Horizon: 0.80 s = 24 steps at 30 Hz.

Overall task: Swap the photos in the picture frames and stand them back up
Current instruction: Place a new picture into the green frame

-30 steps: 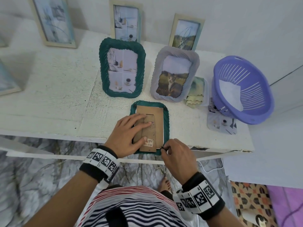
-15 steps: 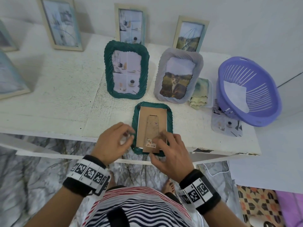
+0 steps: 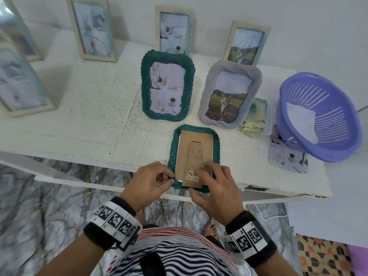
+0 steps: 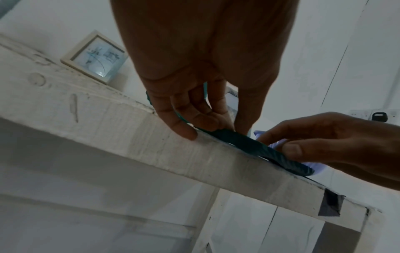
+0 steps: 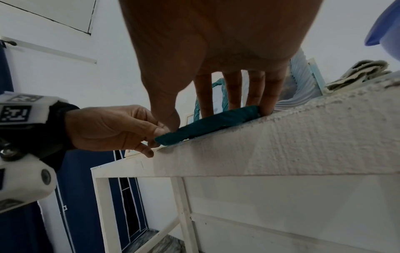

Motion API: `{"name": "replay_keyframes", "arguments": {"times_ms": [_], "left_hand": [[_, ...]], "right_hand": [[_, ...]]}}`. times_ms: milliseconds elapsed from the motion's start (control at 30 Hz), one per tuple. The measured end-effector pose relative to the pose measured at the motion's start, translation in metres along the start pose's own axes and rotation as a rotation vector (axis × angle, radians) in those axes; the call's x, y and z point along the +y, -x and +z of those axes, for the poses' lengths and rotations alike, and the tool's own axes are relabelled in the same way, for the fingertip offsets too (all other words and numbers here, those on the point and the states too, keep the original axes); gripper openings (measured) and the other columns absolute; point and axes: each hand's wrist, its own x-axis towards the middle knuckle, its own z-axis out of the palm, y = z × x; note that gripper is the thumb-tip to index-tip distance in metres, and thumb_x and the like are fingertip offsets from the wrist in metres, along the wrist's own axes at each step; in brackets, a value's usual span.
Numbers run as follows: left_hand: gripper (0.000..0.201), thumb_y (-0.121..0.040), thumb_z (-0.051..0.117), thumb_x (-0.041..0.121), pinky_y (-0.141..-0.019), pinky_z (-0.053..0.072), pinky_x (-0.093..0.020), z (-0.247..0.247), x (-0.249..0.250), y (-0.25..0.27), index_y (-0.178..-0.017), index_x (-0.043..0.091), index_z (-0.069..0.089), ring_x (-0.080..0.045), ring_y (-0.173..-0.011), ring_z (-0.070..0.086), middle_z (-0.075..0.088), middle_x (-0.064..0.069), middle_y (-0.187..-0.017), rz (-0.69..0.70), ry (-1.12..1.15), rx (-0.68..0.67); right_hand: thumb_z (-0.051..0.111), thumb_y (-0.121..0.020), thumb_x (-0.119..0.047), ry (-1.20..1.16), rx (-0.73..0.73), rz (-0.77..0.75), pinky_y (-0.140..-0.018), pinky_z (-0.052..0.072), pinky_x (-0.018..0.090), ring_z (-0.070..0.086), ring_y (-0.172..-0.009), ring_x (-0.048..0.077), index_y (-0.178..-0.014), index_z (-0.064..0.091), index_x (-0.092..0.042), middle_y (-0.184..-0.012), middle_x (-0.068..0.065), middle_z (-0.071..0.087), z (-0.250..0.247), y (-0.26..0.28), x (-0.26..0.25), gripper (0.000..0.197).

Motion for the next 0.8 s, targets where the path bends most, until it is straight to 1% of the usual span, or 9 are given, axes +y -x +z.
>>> {"name": "replay_keyframes", "arguments": {"times_ms": [67,167,267,333,400,500,633,700,800], "left_hand": [[0.008,-0.081,0.076,0.023,-0.063,0.043,-0.011,-0.002,-0.001,0.0,-0.082,0.028,0.07,-0.01,-0.075,0.06,0.06,0.013,-0.075,0.004,-0.012,0.005],[0.009,-0.083,0.076,0.023,-0.062,0.045,-0.015,-0.003,-0.002,0.0,-0.078,0.027,0.07,-0.009,-0.071,0.059,0.06,0.014,-0.073,0.026,-0.027,-0.013],[0.01,-0.083,0.076,0.022,-0.061,0.039,-0.009,-0.003,-0.001,0.0,-0.076,0.027,0.07,-0.007,-0.071,0.059,0.061,0.015,-0.071,0.031,-0.036,-0.022],[0.009,-0.083,0.076,0.022,-0.061,0.038,-0.008,-0.004,-0.002,-0.001,-0.075,0.025,0.071,-0.007,-0.071,0.059,0.061,0.014,-0.07,0.037,-0.035,-0.027],[0.009,-0.083,0.073,0.031,-0.061,0.041,-0.011,-0.006,-0.002,-0.002,-0.076,0.025,0.072,-0.007,-0.07,0.059,0.061,0.014,-0.07,0.039,-0.038,-0.046],[0.024,-0.082,0.057,0.051,-0.062,0.047,-0.023,-0.01,0.0,-0.007,-0.081,0.03,0.069,-0.005,-0.071,0.056,0.057,0.016,-0.075,0.06,-0.121,-0.044],[0.032,-0.087,0.053,0.051,-0.077,0.048,-0.027,-0.013,0.009,-0.026,-0.103,0.028,0.067,-0.006,-0.091,0.054,0.056,0.013,-0.098,0.122,-0.205,0.055],[0.038,-0.088,0.053,0.049,-0.086,0.046,-0.03,-0.011,0.014,-0.041,-0.118,0.028,0.064,-0.01,-0.104,0.051,0.055,0.009,-0.116,0.179,-0.276,0.039],[0.049,-0.089,0.046,0.055,-0.095,0.042,-0.039,-0.004,0.021,-0.063,-0.133,0.035,0.055,-0.018,-0.123,0.043,0.045,0.005,-0.142,0.209,-0.414,-0.055]], "right_hand": [[0.064,-0.077,-0.05,-0.002,-0.002,-0.009,-0.075,0.054,0.038,0.05,-0.104,0.026,-0.113,0.065,-0.021,-0.12,0.005,0.056,0.0,0.0,0.001,0.046],[0.063,-0.078,-0.051,0.003,-0.002,-0.017,-0.077,0.054,0.037,0.05,-0.105,0.026,-0.113,0.064,-0.021,-0.121,0.005,0.056,0.0,0.001,0.002,0.046],[0.063,-0.078,-0.051,0.001,0.004,-0.02,-0.075,0.054,0.037,0.05,-0.104,0.027,-0.112,0.064,-0.022,-0.12,0.005,0.056,0.0,0.001,0.002,0.045],[0.063,-0.077,-0.051,0.004,0.005,-0.02,-0.074,0.055,0.037,0.05,-0.104,0.027,-0.112,0.064,-0.022,-0.12,0.005,0.056,0.0,0.001,0.002,0.045],[0.063,-0.077,-0.051,0.007,0.001,-0.021,-0.074,0.055,0.037,0.05,-0.104,0.027,-0.112,0.064,-0.022,-0.12,0.005,0.056,0.0,0.001,0.002,0.046],[0.062,-0.078,-0.051,0.003,-0.014,-0.024,-0.075,0.053,0.038,0.05,-0.102,0.026,-0.111,0.064,-0.022,-0.119,0.004,0.056,-0.003,0.0,0.0,0.044],[0.058,-0.08,-0.052,-0.092,0.014,-0.002,-0.075,0.048,0.038,0.049,-0.093,0.02,-0.111,0.062,-0.025,-0.112,-0.003,0.057,-0.014,-0.011,0.0,0.041],[0.056,-0.084,-0.049,-0.146,0.068,0.014,-0.074,0.047,0.037,0.048,-0.09,0.019,-0.114,0.06,-0.019,-0.108,-0.002,0.058,-0.019,-0.022,0.006,0.042],[0.048,-0.087,-0.05,-0.116,0.122,0.108,-0.075,0.047,0.041,0.051,-0.087,0.027,-0.121,0.06,-0.012,-0.103,0.007,0.06,-0.021,-0.046,0.024,0.052]]}}
